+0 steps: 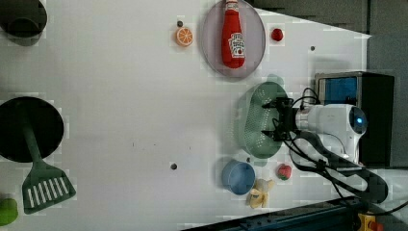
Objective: Drag strainer left to right.
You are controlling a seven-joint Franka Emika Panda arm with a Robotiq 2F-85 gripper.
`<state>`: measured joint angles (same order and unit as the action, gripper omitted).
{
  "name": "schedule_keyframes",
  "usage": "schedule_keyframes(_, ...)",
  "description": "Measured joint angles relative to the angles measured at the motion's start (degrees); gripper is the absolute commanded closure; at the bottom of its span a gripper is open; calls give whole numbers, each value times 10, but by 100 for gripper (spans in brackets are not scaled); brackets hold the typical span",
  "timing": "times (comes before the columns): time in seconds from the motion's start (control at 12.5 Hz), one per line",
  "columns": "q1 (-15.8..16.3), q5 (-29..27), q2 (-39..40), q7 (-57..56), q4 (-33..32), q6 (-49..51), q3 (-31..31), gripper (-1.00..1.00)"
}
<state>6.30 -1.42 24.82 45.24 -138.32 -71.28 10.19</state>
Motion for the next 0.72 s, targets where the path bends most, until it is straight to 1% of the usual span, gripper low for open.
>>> schedule_keyframes(0.08, 0, 11, 0, -15, -1, 1, 17, -100)
schedule_keyframes(0.32, -3, 9, 1, -43, -1, 20, 62, -100)
schedule_keyframes(0.48, -18, 8, -2, -58, 1, 23, 58, -100)
schedule_keyframes(0.64, -18, 16, -15, -83, -1, 24, 50, -100)
schedule_keyframes(0.72, -17, 12, -29, -100, -6, 29, 42, -100)
